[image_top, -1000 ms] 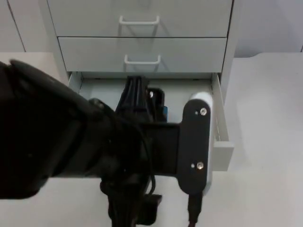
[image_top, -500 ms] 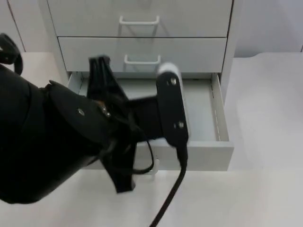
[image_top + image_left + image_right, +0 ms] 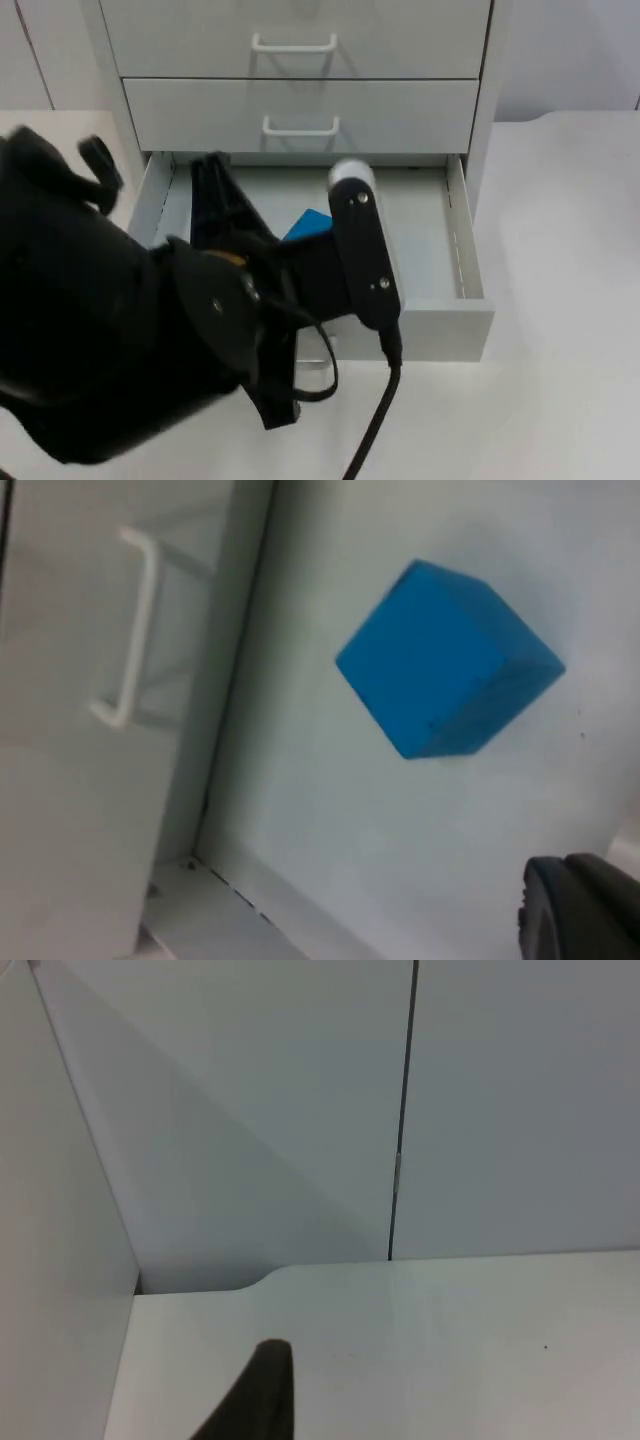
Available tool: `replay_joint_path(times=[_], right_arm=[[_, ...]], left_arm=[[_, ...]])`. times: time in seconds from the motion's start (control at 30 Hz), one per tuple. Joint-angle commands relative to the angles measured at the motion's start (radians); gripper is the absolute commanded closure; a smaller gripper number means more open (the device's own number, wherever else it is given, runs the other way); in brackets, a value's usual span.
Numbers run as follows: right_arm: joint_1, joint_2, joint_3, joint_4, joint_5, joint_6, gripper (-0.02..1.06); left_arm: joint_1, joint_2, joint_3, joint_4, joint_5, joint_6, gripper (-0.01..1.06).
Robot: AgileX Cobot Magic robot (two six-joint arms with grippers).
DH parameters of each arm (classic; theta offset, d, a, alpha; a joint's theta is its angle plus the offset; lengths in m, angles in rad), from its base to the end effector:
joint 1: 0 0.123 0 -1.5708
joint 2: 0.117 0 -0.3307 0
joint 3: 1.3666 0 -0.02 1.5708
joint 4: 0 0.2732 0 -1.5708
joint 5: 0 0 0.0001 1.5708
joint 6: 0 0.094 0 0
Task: Open the drawer with the left hand, place the block into the drawer with the right hand, then close the drawer with the left hand.
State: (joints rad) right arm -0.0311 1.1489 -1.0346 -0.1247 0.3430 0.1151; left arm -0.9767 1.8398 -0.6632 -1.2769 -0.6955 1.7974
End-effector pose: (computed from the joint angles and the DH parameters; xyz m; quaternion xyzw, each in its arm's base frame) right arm 0.2617 -0.0121 0.4172 0.0237 0.8240 -0.0267 0.5655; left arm 0.2255 -0.2310 0.1405 0.5484 0.7046 0.2362 0.3833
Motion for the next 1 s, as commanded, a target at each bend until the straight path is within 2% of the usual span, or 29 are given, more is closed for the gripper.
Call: replay_joint_path(times=[0.0,0.17,0.37,0.53,0.57,0.67,0.73,0.8,0.87,0.97], right_arm=[[-0.005,-0.006,0.002,-0.001,-0.018,0.002,0.02],[-0.005,-0.006,0.002,-0.001,-0.018,0.002,0.02],[-0.005,-0.006,0.002,-0.001,-0.018,0.002,0.02],[-0.005,-0.006,0.002,-0.001,-0.018,0.002,0.02],[-0.005,-0.006,0.002,-0.001,-0.018,0.002,0.02],[-0.005,-0.006,0.002,-0.001,-0.018,0.002,0.02],[-0.005,-0.006,0.002,-0.001,-0.018,0.002,0.02],[-0.005,-0.006,0.002,-0.001,-0.018,0.002,0.02],[-0.005,-0.006,0.002,-0.001,-0.018,0.002,0.02],[-0.005,-0.006,0.002,-0.001,-0.018,0.002,0.02]], left_arm=[[0.001,0.017,0.001,0.008,-0.024,-0.033,1.05],[0.001,0.066,0.001,0.049,-0.045,-0.088,1.05],[-0.011,0.071,0.003,0.05,-0.039,-0.094,1.05],[-0.025,-0.025,0.081,0.094,0.13,-0.066,1.05],[-0.025,-0.025,0.081,0.094,0.13,-0.066,1.05],[-0.023,-0.047,0.133,0.193,0.18,-0.113,1.05],[-0.003,-0.042,0.14,0.293,0.28,-0.149,1.05],[0.003,-0.031,0.14,0.326,0.289,-0.172,1.05],[0.001,-0.007,0.137,0.33,0.215,-0.189,1.05],[0.006,0.006,0.128,0.337,0.237,-0.185,1.05]])
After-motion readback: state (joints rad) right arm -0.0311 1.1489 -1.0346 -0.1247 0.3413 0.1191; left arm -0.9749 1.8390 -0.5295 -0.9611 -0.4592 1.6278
